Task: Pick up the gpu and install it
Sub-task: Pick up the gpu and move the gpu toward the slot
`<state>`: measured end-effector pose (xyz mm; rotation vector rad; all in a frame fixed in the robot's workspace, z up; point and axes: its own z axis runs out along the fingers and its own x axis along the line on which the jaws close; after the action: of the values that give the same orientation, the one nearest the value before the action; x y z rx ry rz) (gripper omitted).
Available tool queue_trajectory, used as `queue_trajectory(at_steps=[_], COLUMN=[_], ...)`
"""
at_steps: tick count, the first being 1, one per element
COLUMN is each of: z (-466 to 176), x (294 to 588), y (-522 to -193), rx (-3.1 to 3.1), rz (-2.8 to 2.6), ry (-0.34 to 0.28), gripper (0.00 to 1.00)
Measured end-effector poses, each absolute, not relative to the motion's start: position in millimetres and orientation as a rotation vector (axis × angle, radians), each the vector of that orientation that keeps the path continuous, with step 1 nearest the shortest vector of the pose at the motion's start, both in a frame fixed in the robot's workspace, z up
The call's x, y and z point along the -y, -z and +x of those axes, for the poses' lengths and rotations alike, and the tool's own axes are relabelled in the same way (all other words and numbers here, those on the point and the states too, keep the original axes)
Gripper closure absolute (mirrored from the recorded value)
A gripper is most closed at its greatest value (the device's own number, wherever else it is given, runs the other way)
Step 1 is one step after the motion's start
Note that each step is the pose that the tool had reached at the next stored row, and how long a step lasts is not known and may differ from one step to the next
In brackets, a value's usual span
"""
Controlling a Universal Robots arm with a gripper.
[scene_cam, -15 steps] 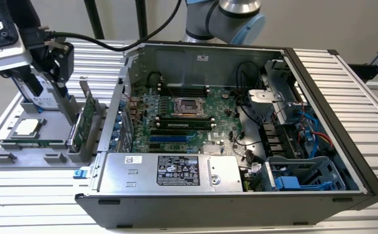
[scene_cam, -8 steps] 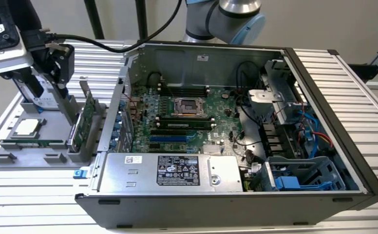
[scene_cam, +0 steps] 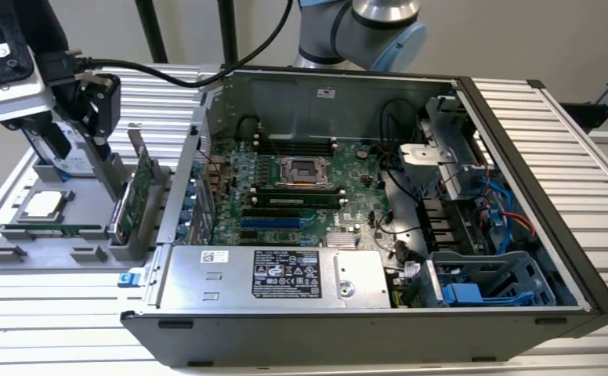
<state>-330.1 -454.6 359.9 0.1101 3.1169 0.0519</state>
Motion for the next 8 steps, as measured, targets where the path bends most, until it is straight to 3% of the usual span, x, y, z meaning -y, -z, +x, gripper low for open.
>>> queue_trajectory(at_steps=[8], z=[-330.1], x=[454.6], y=[-356.8], rx=[-3.117], rz=[0.110], ry=[-0.047], gripper=[0.00])
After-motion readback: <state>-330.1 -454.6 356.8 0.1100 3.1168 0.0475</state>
